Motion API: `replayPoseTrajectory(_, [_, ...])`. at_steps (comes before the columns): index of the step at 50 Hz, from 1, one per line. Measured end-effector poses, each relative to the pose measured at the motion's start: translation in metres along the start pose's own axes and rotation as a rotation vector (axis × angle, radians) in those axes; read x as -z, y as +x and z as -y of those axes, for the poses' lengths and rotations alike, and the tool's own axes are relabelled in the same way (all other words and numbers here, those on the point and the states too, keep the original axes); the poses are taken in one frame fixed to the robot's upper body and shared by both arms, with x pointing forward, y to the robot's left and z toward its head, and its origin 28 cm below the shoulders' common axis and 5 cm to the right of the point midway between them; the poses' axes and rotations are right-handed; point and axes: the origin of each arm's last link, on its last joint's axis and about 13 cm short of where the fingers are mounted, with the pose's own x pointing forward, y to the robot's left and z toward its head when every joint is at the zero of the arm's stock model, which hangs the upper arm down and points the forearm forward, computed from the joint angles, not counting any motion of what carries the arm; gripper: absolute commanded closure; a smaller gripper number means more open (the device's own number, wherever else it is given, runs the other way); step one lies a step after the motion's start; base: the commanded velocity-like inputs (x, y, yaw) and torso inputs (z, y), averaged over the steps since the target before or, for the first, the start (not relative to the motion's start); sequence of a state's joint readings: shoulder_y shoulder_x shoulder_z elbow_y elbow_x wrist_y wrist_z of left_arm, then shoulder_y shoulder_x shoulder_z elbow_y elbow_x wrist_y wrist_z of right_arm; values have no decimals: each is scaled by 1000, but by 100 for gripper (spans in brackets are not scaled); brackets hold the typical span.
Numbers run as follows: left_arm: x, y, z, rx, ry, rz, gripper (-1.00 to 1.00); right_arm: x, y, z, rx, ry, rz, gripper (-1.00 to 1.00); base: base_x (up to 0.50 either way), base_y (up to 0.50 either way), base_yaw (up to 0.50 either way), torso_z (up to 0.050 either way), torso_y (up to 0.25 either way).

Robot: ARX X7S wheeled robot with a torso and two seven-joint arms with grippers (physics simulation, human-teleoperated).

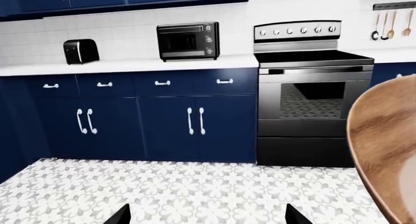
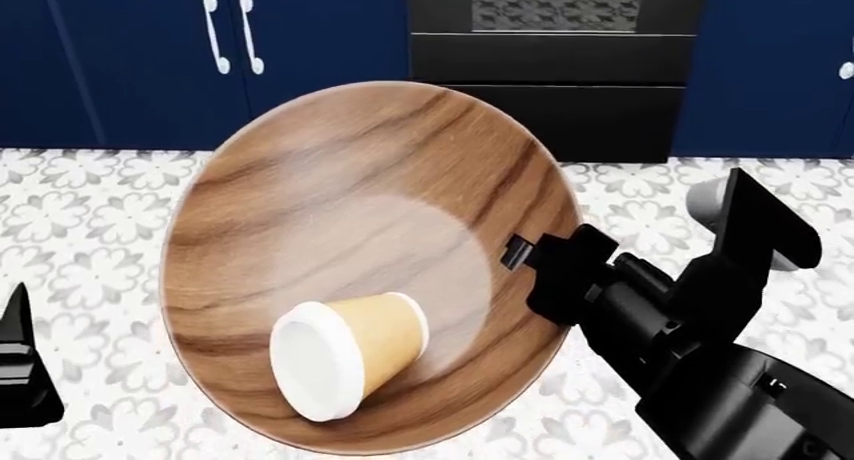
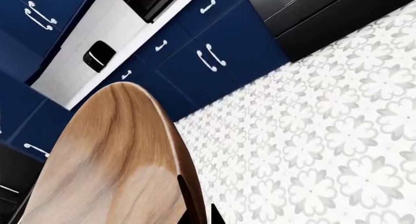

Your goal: Place the cup inside the bowl on the dining table and move the bowl to any counter.

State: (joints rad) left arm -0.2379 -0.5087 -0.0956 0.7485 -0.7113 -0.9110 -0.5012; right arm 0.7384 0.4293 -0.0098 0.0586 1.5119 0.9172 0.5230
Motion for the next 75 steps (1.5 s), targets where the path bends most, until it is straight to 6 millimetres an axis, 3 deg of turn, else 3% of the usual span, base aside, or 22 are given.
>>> replayPoseTrajectory(75, [-4,2,1,24,0,26,-100,-10,-3,-5,3,-8,23,100,500,189,0,0,1])
